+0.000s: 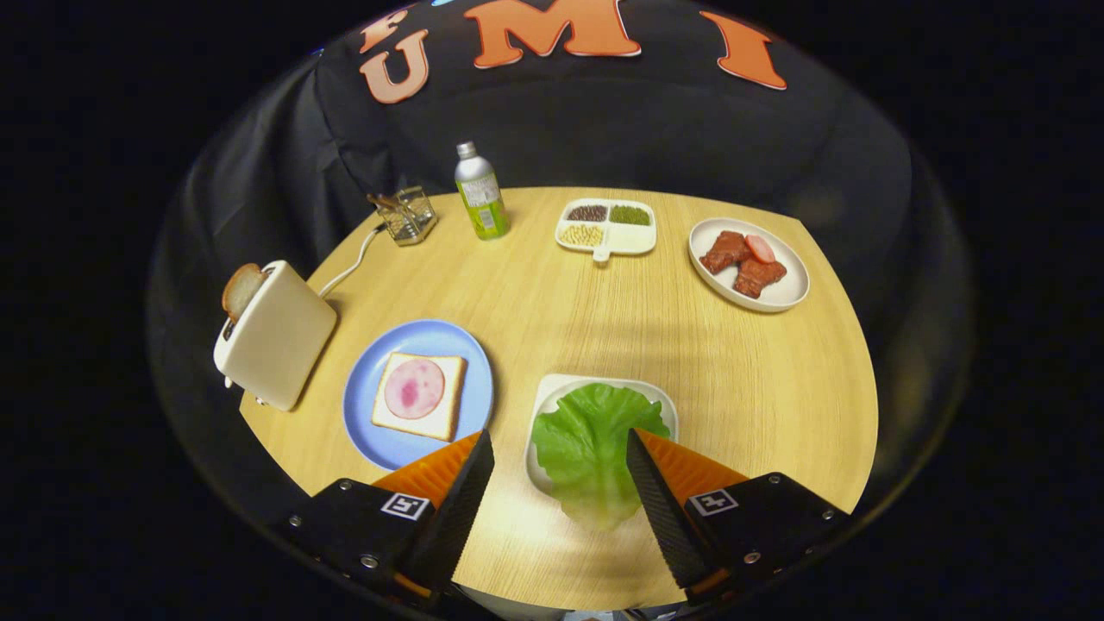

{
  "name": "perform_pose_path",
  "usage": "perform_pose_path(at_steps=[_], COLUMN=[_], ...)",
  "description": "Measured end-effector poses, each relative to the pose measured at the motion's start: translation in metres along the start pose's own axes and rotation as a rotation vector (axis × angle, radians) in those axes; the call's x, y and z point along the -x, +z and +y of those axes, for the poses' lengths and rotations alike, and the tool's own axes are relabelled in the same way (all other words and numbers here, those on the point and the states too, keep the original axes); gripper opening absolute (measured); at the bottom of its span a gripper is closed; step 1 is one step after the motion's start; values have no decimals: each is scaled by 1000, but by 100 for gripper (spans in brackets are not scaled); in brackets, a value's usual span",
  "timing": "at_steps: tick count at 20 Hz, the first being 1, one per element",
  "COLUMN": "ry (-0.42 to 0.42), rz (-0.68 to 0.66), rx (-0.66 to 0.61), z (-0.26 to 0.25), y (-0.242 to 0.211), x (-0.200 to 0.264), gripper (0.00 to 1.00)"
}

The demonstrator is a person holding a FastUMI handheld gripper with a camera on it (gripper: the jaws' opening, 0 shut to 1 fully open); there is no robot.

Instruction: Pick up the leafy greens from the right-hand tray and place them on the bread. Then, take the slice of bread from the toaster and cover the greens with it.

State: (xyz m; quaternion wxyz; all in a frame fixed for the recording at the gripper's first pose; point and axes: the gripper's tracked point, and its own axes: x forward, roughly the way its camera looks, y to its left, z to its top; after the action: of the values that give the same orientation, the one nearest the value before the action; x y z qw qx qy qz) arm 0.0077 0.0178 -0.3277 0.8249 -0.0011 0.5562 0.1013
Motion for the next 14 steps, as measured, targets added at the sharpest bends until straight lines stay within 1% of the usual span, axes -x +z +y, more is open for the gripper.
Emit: perform_pose_path(at_steps=[5,11,12,14], ry=[-35,-91,-76,-73], rz=[129,201,210,205], rx=[31,75,66,62], z=[-13,-25,-21,-20], y=[-22,-35,-39,-38], x=[-40,-70,-73,-75], gripper=[90,88,83,73])
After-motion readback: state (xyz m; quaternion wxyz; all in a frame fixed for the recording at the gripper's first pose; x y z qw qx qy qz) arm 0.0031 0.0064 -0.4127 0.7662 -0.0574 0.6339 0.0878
